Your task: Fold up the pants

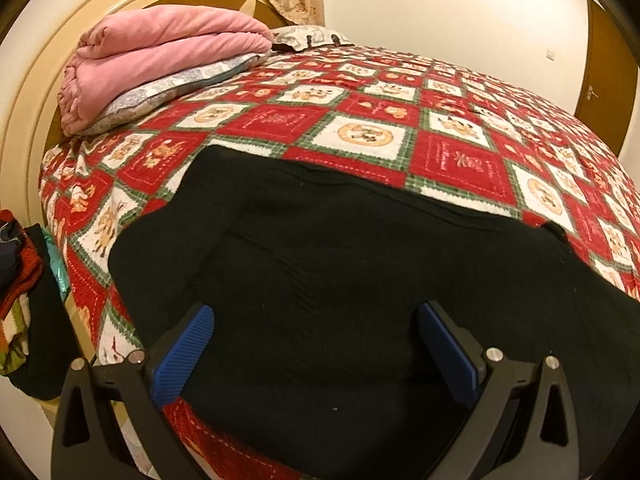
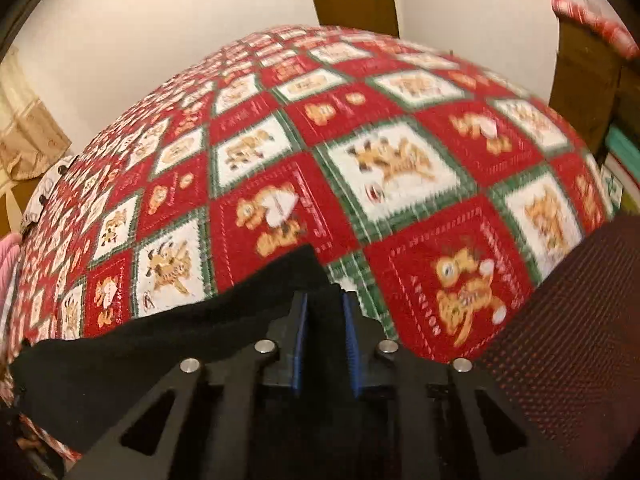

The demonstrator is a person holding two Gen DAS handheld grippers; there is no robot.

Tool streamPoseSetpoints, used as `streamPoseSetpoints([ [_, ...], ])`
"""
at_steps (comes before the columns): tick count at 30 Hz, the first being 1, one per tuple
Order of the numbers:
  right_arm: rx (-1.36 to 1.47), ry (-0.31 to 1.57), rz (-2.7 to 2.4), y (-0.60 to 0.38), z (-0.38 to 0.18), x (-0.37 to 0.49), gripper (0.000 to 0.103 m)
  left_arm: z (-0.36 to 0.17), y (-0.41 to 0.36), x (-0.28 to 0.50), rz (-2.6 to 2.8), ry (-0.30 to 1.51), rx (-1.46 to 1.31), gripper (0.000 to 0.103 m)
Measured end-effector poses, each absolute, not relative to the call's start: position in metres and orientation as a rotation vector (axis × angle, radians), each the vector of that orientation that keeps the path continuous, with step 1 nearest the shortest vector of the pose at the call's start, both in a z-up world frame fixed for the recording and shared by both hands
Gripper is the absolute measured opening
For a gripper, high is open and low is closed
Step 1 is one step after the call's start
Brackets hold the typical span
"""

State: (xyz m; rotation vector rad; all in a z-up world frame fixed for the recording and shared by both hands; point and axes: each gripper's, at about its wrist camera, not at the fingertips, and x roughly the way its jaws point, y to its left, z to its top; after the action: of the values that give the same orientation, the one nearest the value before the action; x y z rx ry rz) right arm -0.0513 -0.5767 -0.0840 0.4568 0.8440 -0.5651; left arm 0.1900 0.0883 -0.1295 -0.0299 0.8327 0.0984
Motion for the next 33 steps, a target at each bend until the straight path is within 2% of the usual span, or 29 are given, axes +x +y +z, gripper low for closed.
streamPoseSetpoints([
  [4, 0.374, 0.792, -0.563, -0.558, -0.062, -0.062, 0.007, -0.129, 0.086, 0.189, 0.118, 0.832, -0.030, 0.103],
  [9, 0.422, 0.613, -0.472, -0.557, -0.028, -0.077, 0.006, -0.129, 0.082, 0.189, 0.148, 0.826, -0.023, 0.103],
  [13, 0.453, 0.544, -0.488, -0.573, -0.019, -0.075, 0.003, -0.128, 0.081, 0.188, 0.166, 0.819, -0.018, 0.103],
  [18, 0.589, 0.685, -0.530, -0.616, -0.063, -0.065, 0.003, -0.129, 0.081, 0.186, 0.180, 0.815, -0.036, 0.103],
  [22, 0.698, 0.687, -0.445, -0.622, -0.066, -0.082, 0.004, -0.129, 0.081, 0.186, 0.185, 0.817, -0.041, 0.103],
  [31, 0.666, 0.780, -0.358, -0.604, -0.079, -0.068, 0.005, -0.127, 0.078, 0.185, 0.206, 0.819, -0.036, 0.103],
  [33, 0.662, 0.789, -0.359, -0.603, -0.082, -0.065, 0.010, -0.123, 0.077, 0.184, 0.200, 0.820, -0.017, 0.103],
])
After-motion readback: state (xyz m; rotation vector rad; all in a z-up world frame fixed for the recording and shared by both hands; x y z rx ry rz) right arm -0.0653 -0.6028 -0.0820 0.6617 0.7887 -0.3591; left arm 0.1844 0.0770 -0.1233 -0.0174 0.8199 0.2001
